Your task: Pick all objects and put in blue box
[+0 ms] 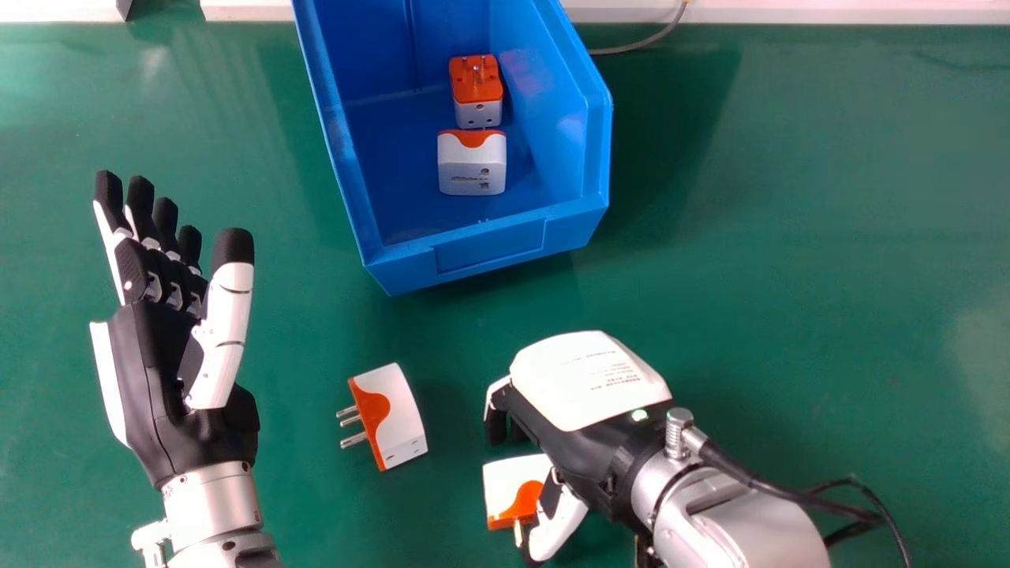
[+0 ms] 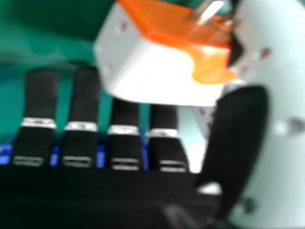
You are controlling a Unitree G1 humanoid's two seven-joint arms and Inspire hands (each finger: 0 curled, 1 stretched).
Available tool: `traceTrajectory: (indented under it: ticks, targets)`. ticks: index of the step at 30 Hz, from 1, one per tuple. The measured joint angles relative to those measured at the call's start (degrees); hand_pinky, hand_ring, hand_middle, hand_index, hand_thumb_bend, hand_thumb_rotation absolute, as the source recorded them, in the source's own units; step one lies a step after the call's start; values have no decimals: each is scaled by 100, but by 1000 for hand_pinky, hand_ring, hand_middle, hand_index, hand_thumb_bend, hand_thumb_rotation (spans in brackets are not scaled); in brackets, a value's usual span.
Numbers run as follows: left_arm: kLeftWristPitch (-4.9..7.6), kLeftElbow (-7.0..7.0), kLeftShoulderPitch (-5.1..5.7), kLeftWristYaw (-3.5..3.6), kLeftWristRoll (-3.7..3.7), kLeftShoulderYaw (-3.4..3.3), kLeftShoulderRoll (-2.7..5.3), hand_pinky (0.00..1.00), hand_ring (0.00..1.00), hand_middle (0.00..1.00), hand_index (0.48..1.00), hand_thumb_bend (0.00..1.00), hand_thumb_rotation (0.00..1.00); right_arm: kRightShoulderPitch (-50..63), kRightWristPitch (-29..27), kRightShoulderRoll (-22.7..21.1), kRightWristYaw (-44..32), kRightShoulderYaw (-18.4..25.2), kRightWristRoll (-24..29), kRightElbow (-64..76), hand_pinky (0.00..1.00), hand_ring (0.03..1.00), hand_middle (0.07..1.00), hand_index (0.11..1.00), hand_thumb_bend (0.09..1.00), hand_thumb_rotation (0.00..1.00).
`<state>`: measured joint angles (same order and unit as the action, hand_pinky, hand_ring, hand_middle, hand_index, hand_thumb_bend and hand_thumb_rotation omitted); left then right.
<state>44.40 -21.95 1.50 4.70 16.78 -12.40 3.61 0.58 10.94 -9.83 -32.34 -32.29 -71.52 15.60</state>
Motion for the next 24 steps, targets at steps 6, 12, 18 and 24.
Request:
traceTrajectory:
  ticks: [6, 12, 18, 24]
  targets:
    - [1, 0, -5, 0, 0, 4, 0, 1000, 1000, 1000, 1000, 664, 422, -42, -21, -57, 161, 57, 395, -54, 378, 481, 563, 571, 615, 81]
    - [1, 0, -6, -9, -3, 8, 0, 1000, 1000, 1000, 1000, 663, 422, -77, 15, -60, 170, 66, 600, -54, 357, 455, 534, 564, 596, 64]
    - [1, 0, -6, -18, -12, 10, 0, 1000, 1000, 1000, 1000, 661, 423, -108, 77, -87, 194, 28, 595, -53, 327, 417, 505, 545, 569, 41]
    - [1, 1, -6, -17, -11, 9, 0, 1000, 1000, 1000, 1000, 660, 422, -110, 81, -113, 308, -6, 608, -53, 321, 409, 489, 543, 559, 33]
